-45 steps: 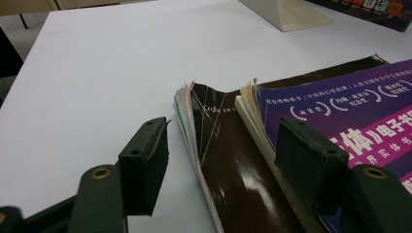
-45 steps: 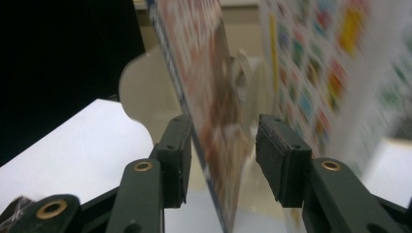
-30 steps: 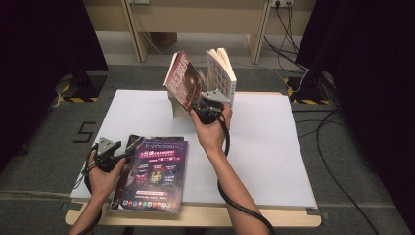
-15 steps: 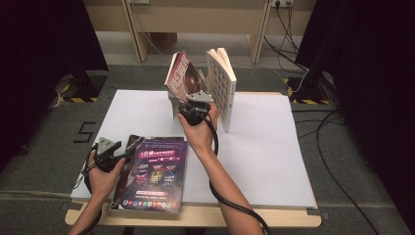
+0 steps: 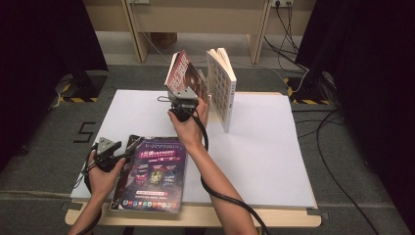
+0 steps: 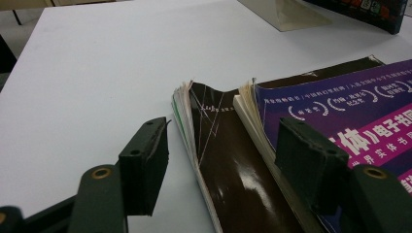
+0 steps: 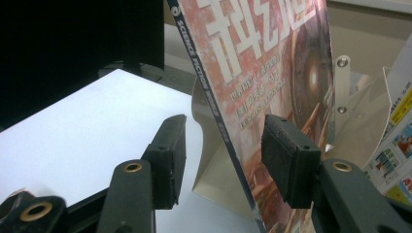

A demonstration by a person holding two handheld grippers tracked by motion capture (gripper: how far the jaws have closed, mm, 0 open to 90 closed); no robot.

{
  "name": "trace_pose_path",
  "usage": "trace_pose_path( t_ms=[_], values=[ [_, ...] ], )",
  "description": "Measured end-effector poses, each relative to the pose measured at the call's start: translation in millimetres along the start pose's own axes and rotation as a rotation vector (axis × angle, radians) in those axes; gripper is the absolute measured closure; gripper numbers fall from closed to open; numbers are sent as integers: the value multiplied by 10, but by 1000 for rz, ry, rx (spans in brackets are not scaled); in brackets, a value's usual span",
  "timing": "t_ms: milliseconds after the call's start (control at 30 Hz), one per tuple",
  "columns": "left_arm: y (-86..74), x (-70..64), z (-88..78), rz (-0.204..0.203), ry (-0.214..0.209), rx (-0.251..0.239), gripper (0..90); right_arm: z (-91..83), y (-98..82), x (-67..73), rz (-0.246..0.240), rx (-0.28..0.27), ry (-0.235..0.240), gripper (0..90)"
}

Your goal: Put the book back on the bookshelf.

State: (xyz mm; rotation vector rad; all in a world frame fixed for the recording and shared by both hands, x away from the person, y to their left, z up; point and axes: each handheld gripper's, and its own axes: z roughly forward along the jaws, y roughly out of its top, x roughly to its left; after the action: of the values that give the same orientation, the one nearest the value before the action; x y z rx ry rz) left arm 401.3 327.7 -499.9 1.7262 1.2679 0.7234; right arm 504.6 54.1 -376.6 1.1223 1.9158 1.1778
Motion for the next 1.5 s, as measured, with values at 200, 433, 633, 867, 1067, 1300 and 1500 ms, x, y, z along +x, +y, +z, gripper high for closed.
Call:
trace_pose_path(
  t_ms=[200,433,633,867,1067,1300,1500],
  values=[
    [0,0,0,1,-1,0,361,84,38,73,-31,10,-34,524],
    [0,3,-1,-3,-3,-1,361,156,55,83,-49,14,-79,563],
    [0,0,0,1,-3,0,361,100,98,-5,-21,-4,-78,686],
    [0,-3,0,6,-3,2,362,-49,121,-213,39,-61,-109,777],
    [1,-5,2,5,-6,3,363,-151,153,-461,134,-82,-151,822],
    [2,-5,4,8,-6,7,363,-231,123,-691,225,-103,-181,843],
    [1,-3,3,6,-8,6,363,-294,73,-796,311,-125,-164,851]
  ],
)
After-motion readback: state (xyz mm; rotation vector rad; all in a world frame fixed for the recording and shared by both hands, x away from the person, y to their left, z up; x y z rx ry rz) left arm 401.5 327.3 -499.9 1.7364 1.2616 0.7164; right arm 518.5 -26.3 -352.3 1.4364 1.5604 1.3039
